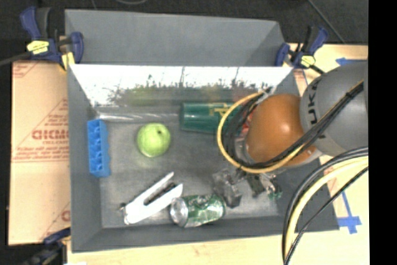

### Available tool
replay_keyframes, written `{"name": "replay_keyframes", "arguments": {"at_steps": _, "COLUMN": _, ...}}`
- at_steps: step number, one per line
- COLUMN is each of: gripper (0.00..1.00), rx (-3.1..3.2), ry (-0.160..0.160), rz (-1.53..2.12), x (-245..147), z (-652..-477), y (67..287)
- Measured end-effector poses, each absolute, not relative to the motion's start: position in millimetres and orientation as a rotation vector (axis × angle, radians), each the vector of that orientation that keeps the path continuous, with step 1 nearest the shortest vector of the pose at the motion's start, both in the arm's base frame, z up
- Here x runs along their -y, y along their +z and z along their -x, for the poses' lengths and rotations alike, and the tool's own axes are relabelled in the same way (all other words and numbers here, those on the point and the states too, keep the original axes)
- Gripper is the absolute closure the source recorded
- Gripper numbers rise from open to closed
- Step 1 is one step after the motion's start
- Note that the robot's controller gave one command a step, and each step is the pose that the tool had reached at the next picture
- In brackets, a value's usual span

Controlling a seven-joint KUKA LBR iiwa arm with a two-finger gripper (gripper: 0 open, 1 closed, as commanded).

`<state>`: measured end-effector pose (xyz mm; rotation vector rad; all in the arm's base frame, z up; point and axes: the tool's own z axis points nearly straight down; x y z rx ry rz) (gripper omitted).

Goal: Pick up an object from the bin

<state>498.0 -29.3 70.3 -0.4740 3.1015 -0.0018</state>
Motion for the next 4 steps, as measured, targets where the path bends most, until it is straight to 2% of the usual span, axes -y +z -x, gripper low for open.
{"name": "replay_keyframes", "arguments": {"at_steps": 1, "gripper": 1.0, "rx": -3.101, "ry": -0.002, "rz": 0.475, "x": 29.3, "z": -498.0, "y": 70.2}}
{"name": "replay_keyframes", "arguments": {"at_steps": 2, "gripper": 1.0, "rx": -3.108, "ry": 0.001, "rz": 0.412, "x": 26.4, "z": -495.7, "y": 78.7}}
{"name": "replay_keyframes", "arguments": {"at_steps": 3, "gripper": 1.0, "rx": -3.133, "ry": 0.001, "rz": 0.23, "x": 24.6, "z": -486.1, "y": 93.2}}
{"name": "replay_keyframes", "arguments": {"at_steps": 4, "gripper": 1.0, "rx": -3.131, "ry": 0.0, "rz": 0.218, "x": 21.8, "z": -499.6, "y": 103.2}}
